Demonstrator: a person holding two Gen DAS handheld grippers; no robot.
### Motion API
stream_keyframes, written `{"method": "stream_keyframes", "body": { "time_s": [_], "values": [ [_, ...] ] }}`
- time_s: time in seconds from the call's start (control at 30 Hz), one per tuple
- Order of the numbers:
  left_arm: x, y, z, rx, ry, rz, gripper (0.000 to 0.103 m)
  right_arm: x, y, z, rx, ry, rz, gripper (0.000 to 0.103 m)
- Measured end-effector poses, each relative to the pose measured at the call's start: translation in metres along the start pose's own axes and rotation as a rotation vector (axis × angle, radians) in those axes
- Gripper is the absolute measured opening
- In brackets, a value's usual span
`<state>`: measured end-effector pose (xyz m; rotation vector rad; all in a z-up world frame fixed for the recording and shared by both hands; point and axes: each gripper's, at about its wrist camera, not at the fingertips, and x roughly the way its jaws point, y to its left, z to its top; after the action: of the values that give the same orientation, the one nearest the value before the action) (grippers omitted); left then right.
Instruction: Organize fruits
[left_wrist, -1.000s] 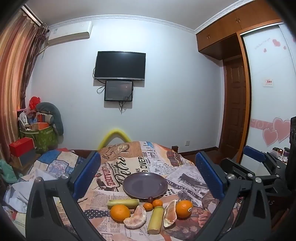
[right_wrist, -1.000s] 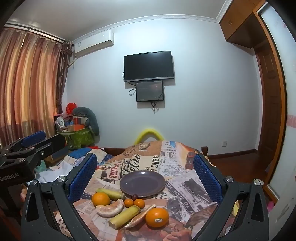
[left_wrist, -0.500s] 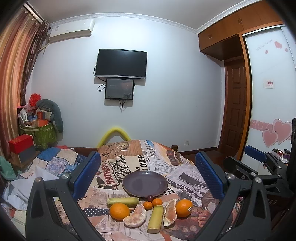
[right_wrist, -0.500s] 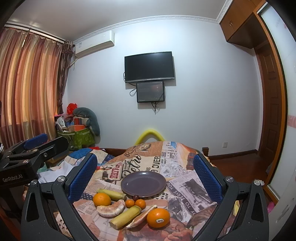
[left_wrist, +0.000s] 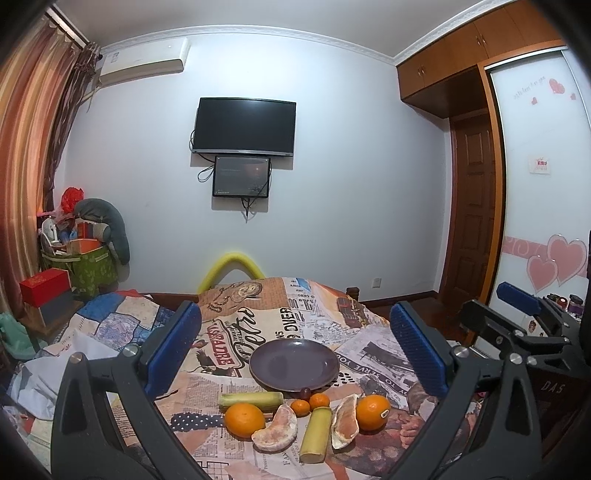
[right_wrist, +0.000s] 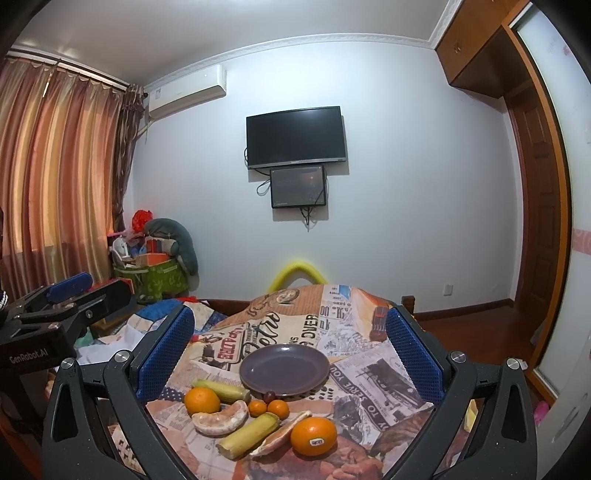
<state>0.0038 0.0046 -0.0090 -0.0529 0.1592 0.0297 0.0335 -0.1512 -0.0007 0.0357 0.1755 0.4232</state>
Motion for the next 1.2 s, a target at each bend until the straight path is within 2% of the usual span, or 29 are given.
{"method": "stream_keyframes", "body": {
  "time_s": [1.2],
  "values": [
    [0.0054, 0.0018, -0.0027, -0.007, 0.012, -0.008, 0.103, 0.0011, -0.0006, -0.0012, 0.008, -0.004, 0.002, 0.103]
  ]
}}
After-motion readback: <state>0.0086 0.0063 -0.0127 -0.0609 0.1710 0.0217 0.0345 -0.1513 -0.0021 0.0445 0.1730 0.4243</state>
